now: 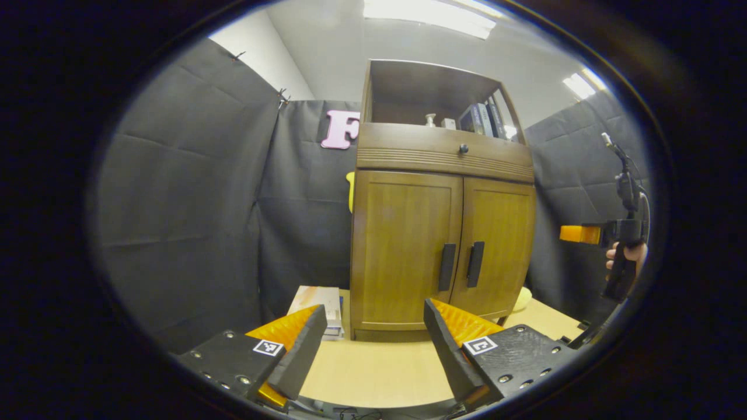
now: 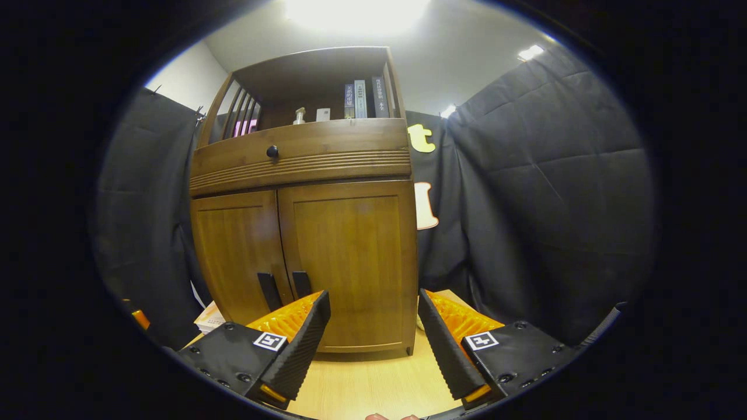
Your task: Open the right door of the double-door shoe cabinet with the right hand, and open the left door with the left hand.
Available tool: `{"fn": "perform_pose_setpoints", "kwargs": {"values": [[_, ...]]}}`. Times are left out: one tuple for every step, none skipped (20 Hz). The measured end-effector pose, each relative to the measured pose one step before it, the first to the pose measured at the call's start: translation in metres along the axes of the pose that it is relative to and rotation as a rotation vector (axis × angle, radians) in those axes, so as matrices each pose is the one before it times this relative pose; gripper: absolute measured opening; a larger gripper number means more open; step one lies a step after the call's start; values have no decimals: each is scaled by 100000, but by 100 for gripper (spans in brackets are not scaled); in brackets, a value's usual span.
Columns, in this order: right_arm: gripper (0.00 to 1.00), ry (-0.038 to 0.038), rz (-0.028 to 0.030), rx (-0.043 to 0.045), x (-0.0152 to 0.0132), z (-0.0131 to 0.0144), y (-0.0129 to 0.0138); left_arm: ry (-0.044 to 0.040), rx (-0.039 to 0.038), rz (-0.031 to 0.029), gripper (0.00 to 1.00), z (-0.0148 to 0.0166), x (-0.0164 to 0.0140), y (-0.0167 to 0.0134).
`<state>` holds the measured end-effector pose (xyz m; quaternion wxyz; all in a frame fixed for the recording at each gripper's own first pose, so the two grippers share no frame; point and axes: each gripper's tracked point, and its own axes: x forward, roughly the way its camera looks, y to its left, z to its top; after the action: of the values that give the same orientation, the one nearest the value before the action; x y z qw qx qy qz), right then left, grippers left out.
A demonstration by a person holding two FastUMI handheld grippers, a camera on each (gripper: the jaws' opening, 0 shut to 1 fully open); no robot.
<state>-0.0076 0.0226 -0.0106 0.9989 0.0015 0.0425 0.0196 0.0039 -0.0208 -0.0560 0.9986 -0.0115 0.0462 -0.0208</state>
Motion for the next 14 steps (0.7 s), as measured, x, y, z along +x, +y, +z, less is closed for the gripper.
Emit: {"fn": "perform_pose_setpoints", "kwargs": {"values": [[95,-144,743,-201,190,138,357,575,1255,125,96,-141,89,-191],[92,-15,683,-141,182,1,319,272,1084,63,96,-34,87,-106],[92,-16,1065,-133,285,61,409,308,494,52,95,-285,47,-59],[92,101,1049,-266,393,10,485,592,-233,185,95,-232,76,-49],[92,-203,745,-536,465,100,373,639,-699,597,95,-429,-7,-99],[92,-540,283,-623,619,197,292,852,-708,1273,95,-471,68,-86],[92,-562,516,-117,584,321,330,1145,-834,2141,96,-667,-35,-109],[95,-453,1500,539,783,342,654,812,-963,1955,96,-822,-105,13],[92,-323,1524,680,694,301,586,-83,-1084,1202,95,-387,-167,-20],[92,-260,1524,862,737,150,550,-242,-797,882,96,-219,-306,-74],[92,-47,933,573,640,124,356,194,-758,1265,96,-57,-377,-6],[92,-122,715,551,739,234,302,400,-973,879,96,-96,-246,117],[92,-756,838,590,847,362,366,232,-879,607,96,-153,-386,-17],[92,-1187,1087,-90,787,328,452,410,-375,1232,96,3,-175,217]]}}
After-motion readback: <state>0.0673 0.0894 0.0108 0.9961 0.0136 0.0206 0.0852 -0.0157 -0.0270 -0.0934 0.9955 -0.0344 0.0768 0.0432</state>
